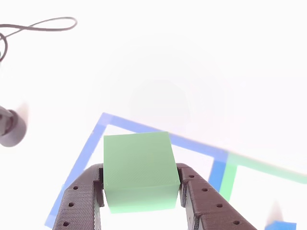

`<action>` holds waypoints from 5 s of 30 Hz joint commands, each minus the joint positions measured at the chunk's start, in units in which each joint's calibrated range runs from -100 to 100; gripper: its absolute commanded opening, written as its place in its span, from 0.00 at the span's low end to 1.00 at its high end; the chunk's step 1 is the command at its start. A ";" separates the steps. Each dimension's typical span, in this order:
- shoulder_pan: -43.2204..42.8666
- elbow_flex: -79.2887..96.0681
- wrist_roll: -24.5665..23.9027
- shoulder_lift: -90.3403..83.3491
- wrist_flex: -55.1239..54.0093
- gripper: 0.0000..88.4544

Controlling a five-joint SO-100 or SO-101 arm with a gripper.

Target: Tower of hanoi

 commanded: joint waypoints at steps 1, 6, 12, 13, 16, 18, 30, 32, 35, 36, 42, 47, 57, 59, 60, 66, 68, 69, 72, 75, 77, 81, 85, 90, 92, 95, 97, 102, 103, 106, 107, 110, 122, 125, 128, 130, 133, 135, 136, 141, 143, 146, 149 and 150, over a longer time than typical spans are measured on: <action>-2.26 2.18 0.59 7.79 -17.24 0.06; -3.22 3.00 0.59 17.88 -28.82 0.06; -0.63 3.73 0.59 28.94 -40.96 0.06; -0.15 3.73 0.59 30.72 -42.66 0.06; 0.14 3.45 0.59 35.40 -47.60 0.06; 0.14 2.63 0.59 38.31 -49.95 0.06; -1.49 -0.82 0.59 49.45 -58.13 0.07; -1.30 -0.64 0.59 50.34 -58.78 0.07; -1.01 -0.09 0.59 51.31 -59.43 0.08; -1.01 0.00 0.59 51.47 -59.59 0.09; -0.05 0.45 0.59 52.36 -60.15 0.14; 0.24 0.73 0.59 52.52 -60.56 0.24; -0.63 3.27 0.59 41.22 -57.40 0.28; -0.82 4.54 0.59 34.92 -53.43 0.28; -0.92 4.82 0.59 30.96 -50.11 0.28; 0.91 3.27 0.59 4.32 -21.05 0.15; 2.06 0.18 -0.42 -4.24 -6.39 0.09; 2.73 -1.73 -0.59 -7.55 0.09 0.07; 4.93 -12.09 -2.45 -15.71 24.38 0.04; 7.43 -27.55 -4.31 -18.13 46.57 0.03; 9.63 -38.64 -5.33 -18.29 59.52 0.03; 16.06 -54.91 -4.14 -17.81 77.25 0.02; 21.33 -62.09 -2.28 -18.69 85.19 0.01; 24.49 -62.09 -1.10 -20.39 87.46 0.02; 24.88 -60.55 -1.27 -20.71 86.73 0.03; 25.16 -55.37 -0.59 -22.57 83.08 0.09; 25.55 -49.64 0.59 -24.51 79.12 0.13; 27.66 -30.09 0.59 -29.43 62.92 0.22; 28.04 -26.55 0.59 -29.92 59.60 0.23; 28.62 -15.91 0.59 -30.64 48.59 0.23; 28.52 -12.82 0.59 -30.89 45.11 0.24; 27.75 -3.00 0.59 -30.40 32.48 0.25; 24.78 17.45 0.59 -3.84 -21.29 0.27; 23.63 17.82 0.59 4.80 -30.92 0.27; 22.96 17.82 0.59 12.80 -39.59 0.27; 22.86 17.45 0.59 17.88 -44.45 0.27; 23.15 16.54 0.59 24.75 -50.20 0.27; 23.15 15.73 0.59 28.78 -53.43 0.27; 23.15 15.36 0.59 30.72 -55.05 0.27; 22.86 12.18 0.59 38.80 -60.56 0.27; 22.67 10.91 0.59 41.22 -61.94 0.27; 22.29 9.00 0.59 44.21 -63.47 0.27; 21.71 8.09 0.59 46.30 -64.93 0.27; 21.52 8.00 0.59 46.79 -65.34 0.27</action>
